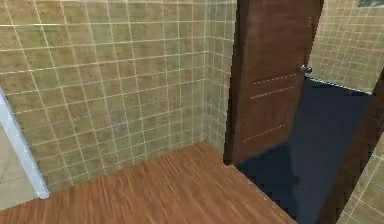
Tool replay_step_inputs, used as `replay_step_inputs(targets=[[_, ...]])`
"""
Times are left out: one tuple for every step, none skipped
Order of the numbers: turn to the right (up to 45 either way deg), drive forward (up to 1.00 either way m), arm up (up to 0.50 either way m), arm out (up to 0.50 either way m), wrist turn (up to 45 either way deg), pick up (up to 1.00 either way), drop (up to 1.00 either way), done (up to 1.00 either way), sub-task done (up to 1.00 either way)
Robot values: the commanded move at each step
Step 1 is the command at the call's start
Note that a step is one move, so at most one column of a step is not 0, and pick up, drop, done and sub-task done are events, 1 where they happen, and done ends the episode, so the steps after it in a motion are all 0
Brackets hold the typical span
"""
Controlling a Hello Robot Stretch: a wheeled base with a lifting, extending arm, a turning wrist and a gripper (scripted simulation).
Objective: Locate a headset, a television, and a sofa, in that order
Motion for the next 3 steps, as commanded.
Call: replay_step_inputs(targets=[[45.0, 0.0, 0.0, 0.0, 0.0, 0.0, 0.0, 0.0, 0.0], [45.0, 0.0, 0.0, 0.0, 0.0, 0.0, 0.0, 0.0, 0.0], [45.0, 0.0, 0.0, 0.0, 0.0, 0.0, 0.0, 0.0, 0.0]])
